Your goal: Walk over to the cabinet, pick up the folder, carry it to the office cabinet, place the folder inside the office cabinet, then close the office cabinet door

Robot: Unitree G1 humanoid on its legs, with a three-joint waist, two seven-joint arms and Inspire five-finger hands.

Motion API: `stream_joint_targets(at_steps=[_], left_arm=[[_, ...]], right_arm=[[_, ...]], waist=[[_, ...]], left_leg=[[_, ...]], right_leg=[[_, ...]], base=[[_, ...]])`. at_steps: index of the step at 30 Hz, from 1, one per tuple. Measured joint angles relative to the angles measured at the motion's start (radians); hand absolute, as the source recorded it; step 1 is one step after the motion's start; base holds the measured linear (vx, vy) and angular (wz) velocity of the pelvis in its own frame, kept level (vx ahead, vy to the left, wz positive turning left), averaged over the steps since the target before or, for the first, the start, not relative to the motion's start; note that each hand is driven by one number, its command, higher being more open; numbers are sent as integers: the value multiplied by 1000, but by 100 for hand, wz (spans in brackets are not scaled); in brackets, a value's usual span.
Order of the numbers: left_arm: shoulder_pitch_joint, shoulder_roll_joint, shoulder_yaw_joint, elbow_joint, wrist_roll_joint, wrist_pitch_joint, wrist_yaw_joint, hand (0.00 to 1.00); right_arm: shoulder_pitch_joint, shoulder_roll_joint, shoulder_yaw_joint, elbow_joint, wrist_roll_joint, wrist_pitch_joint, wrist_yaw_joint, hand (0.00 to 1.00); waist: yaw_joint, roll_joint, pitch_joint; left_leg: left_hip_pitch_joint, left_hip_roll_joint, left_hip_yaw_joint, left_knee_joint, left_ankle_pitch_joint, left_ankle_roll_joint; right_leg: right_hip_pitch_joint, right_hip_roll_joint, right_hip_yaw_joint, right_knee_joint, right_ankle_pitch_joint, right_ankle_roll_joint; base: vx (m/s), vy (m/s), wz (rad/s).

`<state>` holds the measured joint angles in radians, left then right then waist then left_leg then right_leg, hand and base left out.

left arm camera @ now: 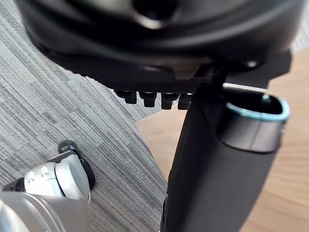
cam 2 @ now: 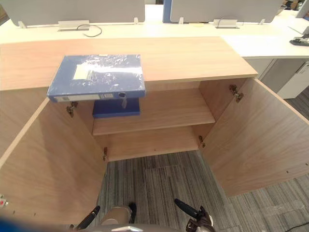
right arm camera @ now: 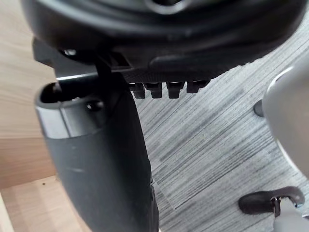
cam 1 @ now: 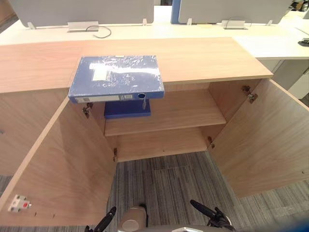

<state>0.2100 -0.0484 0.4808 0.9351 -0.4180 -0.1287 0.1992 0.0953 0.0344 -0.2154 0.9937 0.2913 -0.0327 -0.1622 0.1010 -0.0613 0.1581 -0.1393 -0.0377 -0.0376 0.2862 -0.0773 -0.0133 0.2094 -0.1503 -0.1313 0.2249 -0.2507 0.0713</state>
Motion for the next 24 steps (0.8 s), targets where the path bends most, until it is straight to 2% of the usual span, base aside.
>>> stream_joint_targets(at_steps=[2, 3, 4, 5, 6, 8, 12, 13, 14, 16, 17, 20, 24], left_arm=[[-4, -8, -1, 14, 2, 4, 2, 100], [-4, -16, -1, 16, 7, 8, 4, 100], [-6, -14, -1, 15, 17, 8, 7, 100], [-13, -10, -2, 17, 33, 8, 11, 100], [-19, -9, -2, 23, 37, 6, 14, 100], [-24, -6, 9, 29, 37, 5, 19, 100], [-36, -11, 16, 23, 37, -2, 40, 100], [-31, -9, 21, 6, 38, -4, 46, 100], [-26, -31, 26, 12, 39, -1, 54, 100], [-23, -35, 30, 39, 46, 2, 56, 100], [-17, -36, 44, 52, 43, 4, 58, 100], [-7, -37, 66, 69, -6, 7, 62, 100], [-1, -36, 55, 60, -24, 5, 65, 100]], right_arm=[[-5, -8, 1, -4, -20, 0, 3, 100], [-9, -17, 0, -22, -28, -1, 5, 100], [-11, -19, 1, -35, -41, 1, 6, 100], [-15, -25, 1, -46, -56, 2, 7, 100], [-15, -30, 1, -47, -56, 0, 6, 100], [-8, -32, 3, -47, -56, -17, 5, 100], [-16, -40, 35, -13, -56, -14, 1, 100], [-15, -38, 50, 4, -56, -13, 0, 100], [-11, -60, 48, 13, -55, -5, 1, 100], [-11, -79, 49, 25, -57, -1, -4, 100], [-14, -85, 53, 27, -59, 6, -2, 100], [-13, -83, 77, 27, -94, 10, -3, 100], [0, -82, 80, 26, -94, 9, -3, 100]], waist=[[5, 20, -8], [5, 36, -4], [5, 36, 0], [4, 44, 14], [4, 45, 14], [-1, 42, 14], [-3, 31, 9], [-2, 4, 6], [-1, 30, -12], [-2, 57, -28], [-3, 66, -32], [-1, 60, -35], [-4, 60, -35]], left_leg=[[36, 5, 24, -41, -4, 5], [59, 7, 33, -61, -3, 6], [77, 1, 41, -74, -2, 10], [99, 0, 40, -73, -8, 15], [116, 2, 33, -70, -17, 11], [132, 13, -2, -50, -40, 0], [121, 43, -108, -23, -69, -40], [117, 40, -137, -12, -79, -68], [119, 73, -167, -21, -84, -86], [132, 124, -175, -51, -76, -98], [151, 161, -174, -92, -59, -120], [162, 225, -174, -128, -43, -149], [141, 242, -173, -76, -33, -163]], right_leg=[[-52, -15, 11, 113, 3, 5], [-140, -28, 31, 294, 4, 7], [-224, -45, 55, 464, 25, 19], [-318, -65, 84, 654, 56, 16], [-359, -85, 82, 708, 49, 10], [-399, -125, 85, 667, 41, -1], [-352, -103, 152, 311, 54, 11], [-325, -109, 157, 236, 47, 94], [-317, -88, 97, 237, 28, 67], [-308, -49, 47, 236, 5, 44], [-308, -17, 26, 237, -3, 29], [-294, 41, -9, 223, -18, -2], [-235, 60, -56, 174, -19, -7]], base=[[53, 69, -42], [37, 69, -39], [23, 32, -28], [24, -20, -5], [28, -34, 14], [33, -117, 50], [53, -365, 73], [57, -396, 77], [114, -474, 76], [202, -444, 55], [207, -362, 30], [164, -281, 12], [136, -133, 31]])
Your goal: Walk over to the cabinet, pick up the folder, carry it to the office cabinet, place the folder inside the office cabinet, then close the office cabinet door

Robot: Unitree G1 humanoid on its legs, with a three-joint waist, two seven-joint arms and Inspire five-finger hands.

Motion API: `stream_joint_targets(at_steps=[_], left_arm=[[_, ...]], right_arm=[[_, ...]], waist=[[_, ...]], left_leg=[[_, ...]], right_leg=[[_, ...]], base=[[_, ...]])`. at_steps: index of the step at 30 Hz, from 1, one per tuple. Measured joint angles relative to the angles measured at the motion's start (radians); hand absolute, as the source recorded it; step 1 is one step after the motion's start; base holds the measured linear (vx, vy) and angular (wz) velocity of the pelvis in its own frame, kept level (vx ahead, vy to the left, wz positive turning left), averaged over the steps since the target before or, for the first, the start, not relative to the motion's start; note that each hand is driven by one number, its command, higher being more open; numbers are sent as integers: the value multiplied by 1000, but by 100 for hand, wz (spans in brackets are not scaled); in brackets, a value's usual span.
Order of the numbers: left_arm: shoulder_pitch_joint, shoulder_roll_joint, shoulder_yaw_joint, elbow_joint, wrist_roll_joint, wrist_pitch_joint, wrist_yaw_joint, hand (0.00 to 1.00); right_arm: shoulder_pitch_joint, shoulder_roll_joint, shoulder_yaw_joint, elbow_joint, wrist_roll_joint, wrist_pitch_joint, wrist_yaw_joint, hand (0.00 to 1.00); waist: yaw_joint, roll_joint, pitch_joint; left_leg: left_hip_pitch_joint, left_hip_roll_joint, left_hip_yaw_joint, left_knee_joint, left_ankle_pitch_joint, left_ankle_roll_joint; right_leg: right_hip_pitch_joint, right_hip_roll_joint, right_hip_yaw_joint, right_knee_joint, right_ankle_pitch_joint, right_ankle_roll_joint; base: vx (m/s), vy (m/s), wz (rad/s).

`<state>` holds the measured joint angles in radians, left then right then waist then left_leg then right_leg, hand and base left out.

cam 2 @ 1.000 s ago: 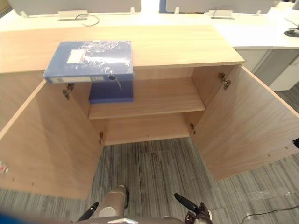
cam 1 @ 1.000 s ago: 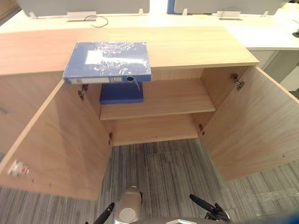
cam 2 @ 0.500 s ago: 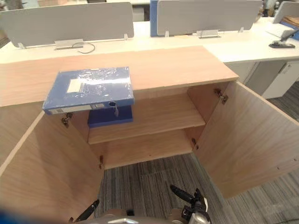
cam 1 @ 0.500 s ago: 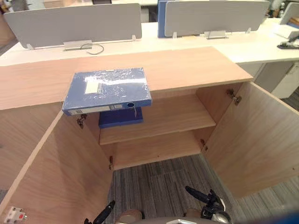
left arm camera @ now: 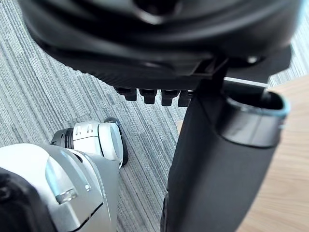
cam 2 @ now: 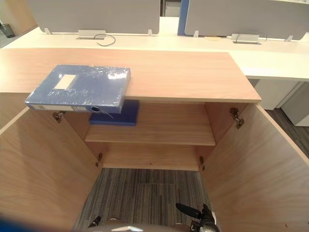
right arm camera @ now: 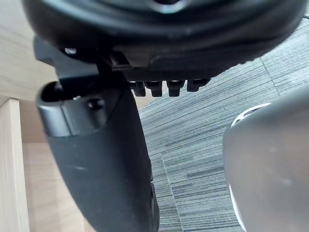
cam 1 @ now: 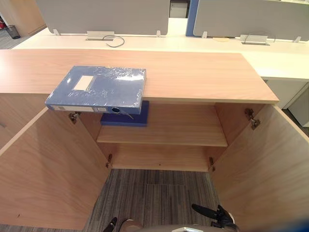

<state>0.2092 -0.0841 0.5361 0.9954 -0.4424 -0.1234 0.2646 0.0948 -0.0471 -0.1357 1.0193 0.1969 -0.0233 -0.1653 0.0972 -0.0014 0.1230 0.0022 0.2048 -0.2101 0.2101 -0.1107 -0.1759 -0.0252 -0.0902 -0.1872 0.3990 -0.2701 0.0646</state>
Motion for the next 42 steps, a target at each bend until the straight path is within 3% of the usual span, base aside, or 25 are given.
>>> stream_joint_targets(at_steps=[5, 8, 12, 17, 20, 24, 29, 33, 42], left_arm=[[-8, 12, -134, -161, 3, 4, 12, 100], [7, 19, -216, -308, 2, 4, -4, 100], [18, 21, -243, -452, -23, 3, -25, 100], [83, 24, -267, -652, -80, -10, -25, 100], [111, 19, -285, -740, -188, -29, -25, 100], [130, 15, -327, -875, -174, -36, -9, 100], [131, 15, -369, -1011, 27, -39, 36, 100], [135, 15, -361, -1146, 364, -16, 152, 100], [113, 19, -356, -1237, 771, 46, 363, 100]], right_arm=[[15, 9, -4, -1, 0, -1, -12, 100], [-2, 8, -30, -10, -1, -1, -10, 100], [16, 2, -46, -35, -1, 5, -9, 100], [41, 20, -26, -66, -39, 14, -8, 100], [50, 13, 7, -75, -41, 14, 2, 100], [57, 12, 8, -75, -75, 14, 11, 100], [74, 13, 11, -75, -80, 14, 11, 100], [79, 10, 40, -72, -82, 14, 7, 100], [75, 14, 47, -46, -127, 12, -20, 100]], waist=[[1, -9, 16], [0, 10, 25], [-3, 32, 25], [2, 10, 14], [4, 9, 4], [6, 4, -15], [5, 6, -45], [6, 0, -63], [6, -3, -93]], left_leg=[[-87, -20, 69, 135, 38, -7], [-45, -11, 150, 11, 85, 13], [-2, -18, 149, -117, 98, 19], [23, -39, 175, -188, 135, 35], [32, -45, 191, -193, 135, 36], [32, -46, 198, -193, 134, 37], [33, -42, 205, -193, 135, 37], [40, -36, 211, -201, 135, 37], [54, -26, 246, -211, 133, 34]], right_leg=[[90, -15, -107, -73, 10, -7], [97, -11, -118, -122, 44, -10], [97, -17, -131, -155, 71, 7], [112, -37, -122, -221, 120, 27], [116, -42, -112, -239, 131, 33], [116, -42, -108, -246, 133, 34], [122, -38, -107, -260, 136, 34], [134, -25, -103, -289, 149, 29], [146, -6, -70, -343, 181, 25]], base=[[60, -62, 63], [-3, 31, 12], [-34, 93, 7], [-21, 88, -4], [-17, 60, -12], [-1, 13, -4], [7, 1, -1], [3, 1, -3], [4, 12, -11]])
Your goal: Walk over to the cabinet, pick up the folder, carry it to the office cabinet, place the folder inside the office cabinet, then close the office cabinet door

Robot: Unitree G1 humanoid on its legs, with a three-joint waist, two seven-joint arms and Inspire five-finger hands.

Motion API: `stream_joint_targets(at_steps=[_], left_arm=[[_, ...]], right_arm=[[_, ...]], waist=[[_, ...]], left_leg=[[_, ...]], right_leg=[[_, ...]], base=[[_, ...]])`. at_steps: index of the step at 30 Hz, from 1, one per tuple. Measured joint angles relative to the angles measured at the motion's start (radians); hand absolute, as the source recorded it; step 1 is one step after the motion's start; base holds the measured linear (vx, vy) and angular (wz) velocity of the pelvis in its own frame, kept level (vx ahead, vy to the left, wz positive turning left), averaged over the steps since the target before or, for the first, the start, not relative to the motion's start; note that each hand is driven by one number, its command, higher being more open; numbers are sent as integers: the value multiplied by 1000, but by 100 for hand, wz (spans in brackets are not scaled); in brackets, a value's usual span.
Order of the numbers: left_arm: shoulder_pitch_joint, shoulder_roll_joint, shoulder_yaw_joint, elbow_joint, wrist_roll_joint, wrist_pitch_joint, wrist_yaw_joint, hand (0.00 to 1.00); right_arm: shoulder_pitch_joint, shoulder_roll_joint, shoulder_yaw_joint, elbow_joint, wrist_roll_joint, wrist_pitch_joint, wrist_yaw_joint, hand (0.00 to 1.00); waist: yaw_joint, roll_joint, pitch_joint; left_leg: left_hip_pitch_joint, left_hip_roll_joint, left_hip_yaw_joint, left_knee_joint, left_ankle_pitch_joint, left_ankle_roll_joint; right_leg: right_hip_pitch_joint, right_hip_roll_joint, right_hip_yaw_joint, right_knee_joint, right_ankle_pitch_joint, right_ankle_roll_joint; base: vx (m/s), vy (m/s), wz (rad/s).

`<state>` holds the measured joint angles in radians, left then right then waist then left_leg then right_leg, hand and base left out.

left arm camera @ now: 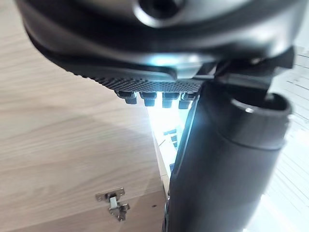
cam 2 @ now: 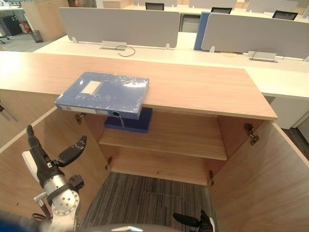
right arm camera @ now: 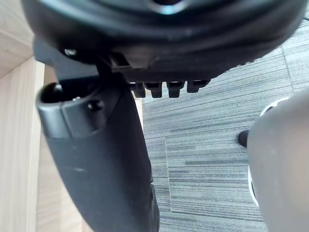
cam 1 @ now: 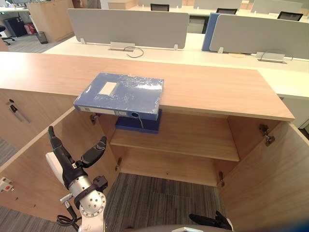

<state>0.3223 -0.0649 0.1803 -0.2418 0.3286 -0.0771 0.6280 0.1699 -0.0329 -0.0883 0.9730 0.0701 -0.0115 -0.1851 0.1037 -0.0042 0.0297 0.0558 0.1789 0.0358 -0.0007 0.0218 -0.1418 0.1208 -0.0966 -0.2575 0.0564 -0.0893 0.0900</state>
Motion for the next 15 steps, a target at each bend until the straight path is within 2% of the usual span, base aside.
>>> stream_joint_targets(at_steps=[2, 6, 10, 15], left_arm=[[-29, 10, -3, -1, 100, 36, 51, 100], [-95, 21, -4, -1, 216, 71, 66, 100], [-117, 117, -8, 12, 337, 86, 39, 100], [-155, 204, -8, 132, 392, 85, -11, 100]], right_arm=[[-7, -1, 0, 24, -12, -3, -3, 100], [-38, -3, 0, 80, -32, -8, -12, 100], [-70, -13, 0, 113, -32, -13, -5, 100], [-90, -41, 0, 140, -33, -13, 13, 100]], waist=[[1, 0, -11], [-1, 1, -15], [-22, 15, -15], [-25, 38, -12]], left_leg=[[4, 5, 14, -8, 0, -1], [10, 7, 36, -13, 0, -1], [24, 7, 47, -31, 0, 0], [30, 5, 60, -45, 0, 0]], right_leg=[[0, 9, 17, -21, 16, -3], [0, 18, 41, -45, 35, -5], [0, 22, 61, -61, 47, -8], [-3, 23, 75, -74, 53, -9]], base=[[13, 19, -19], [3, 16, -19], [15, 29, -14], [21, 28, -8]])
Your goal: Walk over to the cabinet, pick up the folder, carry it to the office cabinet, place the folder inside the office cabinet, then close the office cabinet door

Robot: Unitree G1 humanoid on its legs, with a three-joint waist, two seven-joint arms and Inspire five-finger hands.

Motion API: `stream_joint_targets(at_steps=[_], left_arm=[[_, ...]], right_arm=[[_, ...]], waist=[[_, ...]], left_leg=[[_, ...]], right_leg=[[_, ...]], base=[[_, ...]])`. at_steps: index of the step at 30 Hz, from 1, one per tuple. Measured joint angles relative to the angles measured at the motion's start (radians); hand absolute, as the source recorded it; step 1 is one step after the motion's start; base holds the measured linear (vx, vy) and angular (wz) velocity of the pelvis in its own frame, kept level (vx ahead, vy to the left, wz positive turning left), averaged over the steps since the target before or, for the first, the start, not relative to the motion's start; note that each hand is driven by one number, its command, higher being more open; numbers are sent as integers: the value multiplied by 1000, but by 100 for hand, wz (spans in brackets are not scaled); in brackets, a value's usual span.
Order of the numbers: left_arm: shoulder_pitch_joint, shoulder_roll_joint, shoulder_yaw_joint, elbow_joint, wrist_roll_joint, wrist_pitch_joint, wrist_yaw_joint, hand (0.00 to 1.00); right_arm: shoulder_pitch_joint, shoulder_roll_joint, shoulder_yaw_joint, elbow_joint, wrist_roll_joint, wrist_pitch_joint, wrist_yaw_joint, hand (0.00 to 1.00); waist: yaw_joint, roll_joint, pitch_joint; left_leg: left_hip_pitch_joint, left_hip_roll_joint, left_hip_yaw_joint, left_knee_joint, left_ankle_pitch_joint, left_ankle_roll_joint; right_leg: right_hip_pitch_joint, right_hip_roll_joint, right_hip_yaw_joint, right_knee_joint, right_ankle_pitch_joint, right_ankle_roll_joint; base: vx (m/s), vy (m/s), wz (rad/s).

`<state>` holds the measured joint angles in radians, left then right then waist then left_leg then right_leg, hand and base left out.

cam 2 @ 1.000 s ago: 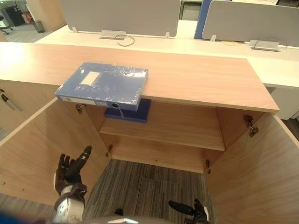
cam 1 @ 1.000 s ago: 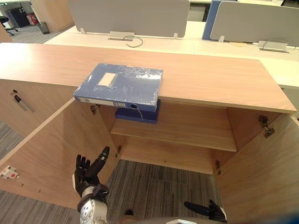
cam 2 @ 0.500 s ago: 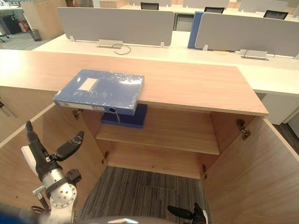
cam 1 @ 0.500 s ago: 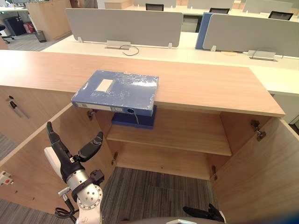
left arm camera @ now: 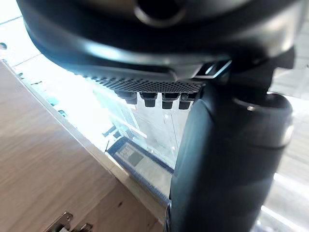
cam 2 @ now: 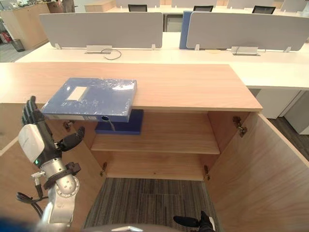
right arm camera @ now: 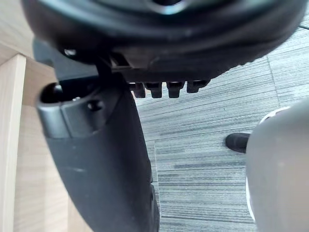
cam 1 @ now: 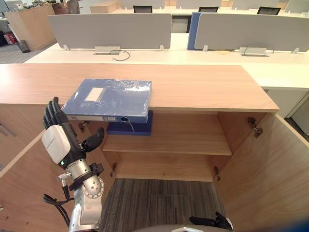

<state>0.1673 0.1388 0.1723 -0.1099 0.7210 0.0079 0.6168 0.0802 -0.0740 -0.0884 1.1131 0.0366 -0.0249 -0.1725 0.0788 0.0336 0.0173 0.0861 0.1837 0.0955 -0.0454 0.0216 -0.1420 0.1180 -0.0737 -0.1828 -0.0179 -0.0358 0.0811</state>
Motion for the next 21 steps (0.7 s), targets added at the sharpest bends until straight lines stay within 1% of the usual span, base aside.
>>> stream_joint_targets(at_steps=[3, 6, 7, 11, 17, 21], left_arm=[[0, 52, -3, 75, 36, -1, -46, 100], [0, 95, -3, 105, 57, -1, -67, 100], [-1, 120, -3, 112, 71, -2, -75, 100], [-3, 194, -3, 148, 78, -22, -99, 100], [-4, 254, -4, 175, 115, -29, -125, 100], [-21, 263, -5, 175, 117, -29, -125, 100]], right_arm=[[-9, -6, 0, 7, 0, 0, 12, 100], [-16, -7, 0, 19, -1, -1, 18, 100], [-16, -8, 0, 20, -1, -1, 19, 100], [-20, -9, 0, 20, -35, -4, 27, 100], [-22, -14, -6, 19, -36, -22, 43, 100], [-22, -15, -9, 18, -36, -23, 43, 100]], waist=[[-8, 6, 1], [-9, 6, 1], [-10, 6, 1], [-14, 11, 4], [-21, 19, 8], [-22, 22, 9]], left_leg=[[0, 0, 0, -4, 0, 1], [0, -1, 2, -4, -3, 5], [0, -2, 2, -4, -4, 7], [5, -7, 4, -3, -7, 12], [4, -8, 11, -2, -9, 14], [6, -8, 26, -3, -9, 13]], right_leg=[[-4, 2, 7, -2, 1, -2], [-11, 1, 17, -1, 3, -4], [-12, 0, 19, -1, 3, -4], [-13, -4, 24, 6, 3, -4], [-28, -5, 38, 20, 3, -4], [-37, -5, 54, 25, 3, -4]], base=[[35, 17, -7], [17, 21, -10], [-4, 24, -4], [-17, 13, -1], [-42, 23, -6], [-13, 21, -12]])
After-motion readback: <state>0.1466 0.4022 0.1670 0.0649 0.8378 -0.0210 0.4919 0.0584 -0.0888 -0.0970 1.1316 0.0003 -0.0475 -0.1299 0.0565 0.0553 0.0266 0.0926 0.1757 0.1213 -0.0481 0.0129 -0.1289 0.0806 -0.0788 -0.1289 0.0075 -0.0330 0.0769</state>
